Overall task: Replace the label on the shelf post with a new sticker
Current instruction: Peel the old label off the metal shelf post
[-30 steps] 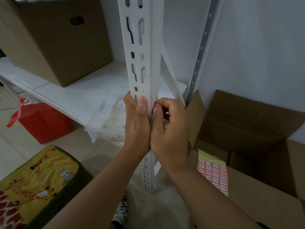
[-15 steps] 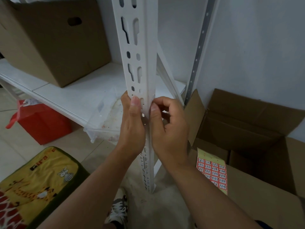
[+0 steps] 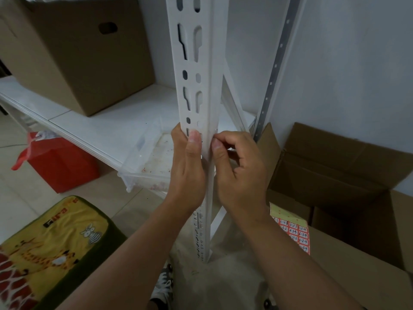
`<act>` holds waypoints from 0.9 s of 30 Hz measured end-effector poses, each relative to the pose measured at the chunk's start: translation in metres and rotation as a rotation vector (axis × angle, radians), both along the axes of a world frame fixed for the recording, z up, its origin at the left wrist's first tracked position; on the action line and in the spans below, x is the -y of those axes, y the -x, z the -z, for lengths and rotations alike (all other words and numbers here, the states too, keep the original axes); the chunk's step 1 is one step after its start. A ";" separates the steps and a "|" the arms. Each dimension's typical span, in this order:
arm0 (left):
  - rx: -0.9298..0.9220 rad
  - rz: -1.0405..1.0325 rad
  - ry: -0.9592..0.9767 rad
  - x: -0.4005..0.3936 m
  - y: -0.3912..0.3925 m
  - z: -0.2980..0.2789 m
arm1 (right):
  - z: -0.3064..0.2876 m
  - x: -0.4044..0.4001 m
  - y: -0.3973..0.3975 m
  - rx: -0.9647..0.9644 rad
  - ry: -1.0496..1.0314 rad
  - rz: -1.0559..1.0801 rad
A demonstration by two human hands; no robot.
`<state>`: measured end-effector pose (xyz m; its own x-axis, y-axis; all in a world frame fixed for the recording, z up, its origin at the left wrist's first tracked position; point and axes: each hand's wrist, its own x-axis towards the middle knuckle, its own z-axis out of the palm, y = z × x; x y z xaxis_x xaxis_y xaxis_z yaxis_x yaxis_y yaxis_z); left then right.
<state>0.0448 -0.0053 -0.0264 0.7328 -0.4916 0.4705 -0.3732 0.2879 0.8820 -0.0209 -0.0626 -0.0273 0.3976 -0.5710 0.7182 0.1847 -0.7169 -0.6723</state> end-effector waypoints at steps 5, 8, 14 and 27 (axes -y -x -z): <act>-0.014 -0.014 -0.004 0.001 0.002 0.000 | 0.002 -0.001 -0.001 0.022 -0.005 0.001; -0.032 -0.022 -0.003 0.002 0.002 -0.001 | 0.003 -0.002 -0.001 0.005 0.019 0.008; -0.018 -0.001 -0.003 0.000 0.002 -0.001 | 0.005 -0.005 0.002 -0.018 0.055 -0.020; -0.022 0.058 -0.033 -0.007 -0.001 -0.003 | -0.005 -0.005 0.002 -0.059 -0.219 -0.160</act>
<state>0.0460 0.0022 -0.0233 0.7129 -0.5484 0.4371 -0.3370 0.2786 0.8993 -0.0229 -0.0576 -0.0218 0.5328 -0.6367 0.5575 0.2393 -0.5185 -0.8209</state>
